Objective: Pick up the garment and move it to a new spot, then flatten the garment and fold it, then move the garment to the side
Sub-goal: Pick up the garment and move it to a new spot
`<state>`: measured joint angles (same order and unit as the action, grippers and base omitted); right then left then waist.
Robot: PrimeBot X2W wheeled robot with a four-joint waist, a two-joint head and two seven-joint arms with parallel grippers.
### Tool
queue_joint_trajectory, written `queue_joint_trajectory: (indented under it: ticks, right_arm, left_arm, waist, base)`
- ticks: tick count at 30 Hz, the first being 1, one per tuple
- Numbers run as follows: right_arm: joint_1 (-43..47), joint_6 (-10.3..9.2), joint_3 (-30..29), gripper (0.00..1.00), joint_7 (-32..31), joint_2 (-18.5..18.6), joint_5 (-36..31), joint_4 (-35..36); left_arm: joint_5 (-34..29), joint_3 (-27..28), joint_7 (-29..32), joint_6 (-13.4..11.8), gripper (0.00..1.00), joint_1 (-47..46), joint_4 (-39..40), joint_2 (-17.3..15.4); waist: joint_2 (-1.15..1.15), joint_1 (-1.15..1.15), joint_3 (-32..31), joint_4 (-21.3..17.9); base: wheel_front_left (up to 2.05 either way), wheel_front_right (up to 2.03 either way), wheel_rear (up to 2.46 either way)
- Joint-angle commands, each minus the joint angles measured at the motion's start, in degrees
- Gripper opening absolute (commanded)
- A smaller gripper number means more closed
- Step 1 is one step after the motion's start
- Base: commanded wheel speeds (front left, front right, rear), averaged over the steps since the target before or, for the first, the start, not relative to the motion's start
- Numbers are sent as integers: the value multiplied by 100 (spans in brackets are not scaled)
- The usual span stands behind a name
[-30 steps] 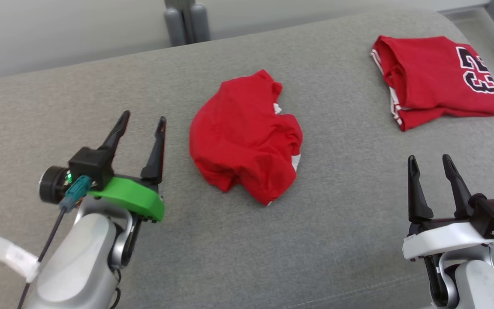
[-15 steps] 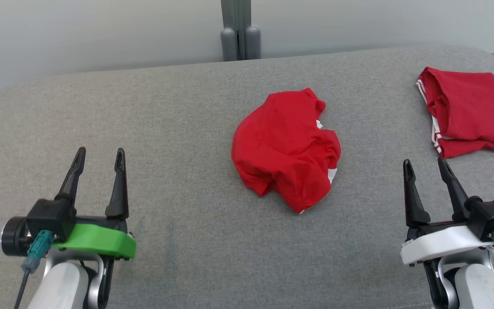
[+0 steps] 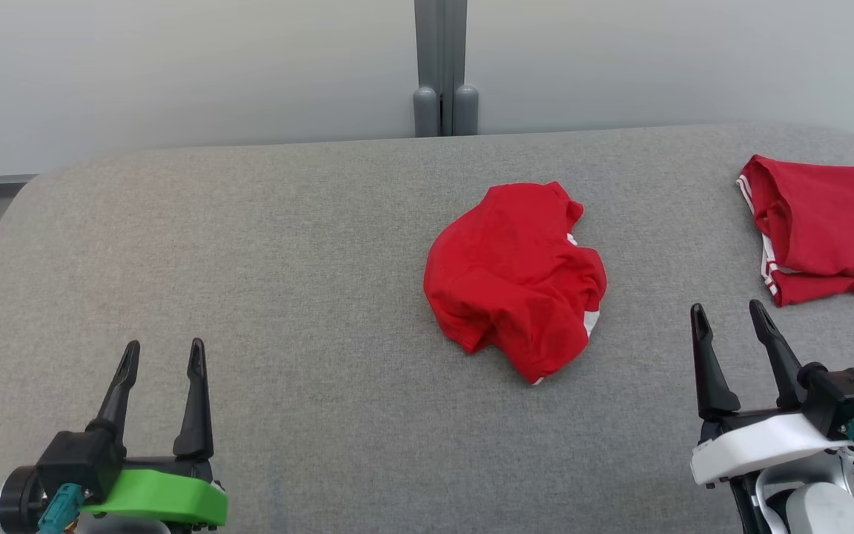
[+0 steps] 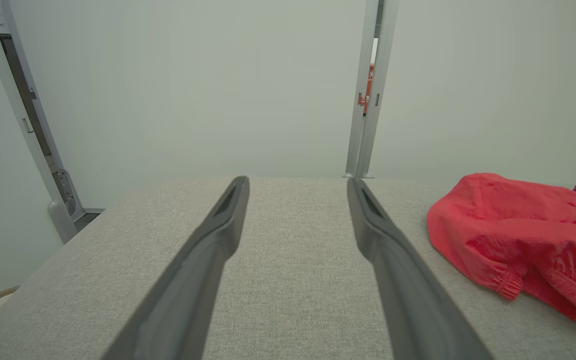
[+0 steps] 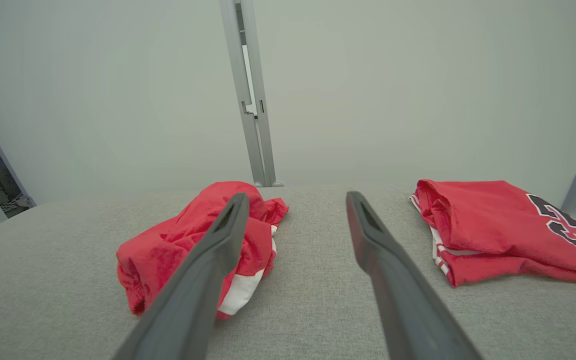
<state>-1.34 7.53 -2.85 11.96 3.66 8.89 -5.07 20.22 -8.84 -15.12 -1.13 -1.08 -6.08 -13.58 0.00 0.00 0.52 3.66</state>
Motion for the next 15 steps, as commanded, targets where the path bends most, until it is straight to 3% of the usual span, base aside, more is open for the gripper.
queue_joint_trajectory:
  ticks: [1, 15]
  right_arm:
    - [96, -10, 9, 100, -18, 2, 15, 46]
    - [486, -10, 89, 100, -122, -6, -13, 196]
  left_arm:
    - [-66, 68, 1, 42, 100, 130, 12, 25]
    - [-302, 379, 1, 356, 100, 395, -55, 409]
  waist:
    - [0, 0, -38, 43]
    - [0, 0, -46, 152]
  base:
    - [0, 0, 0]
    - [0, 0, 0]
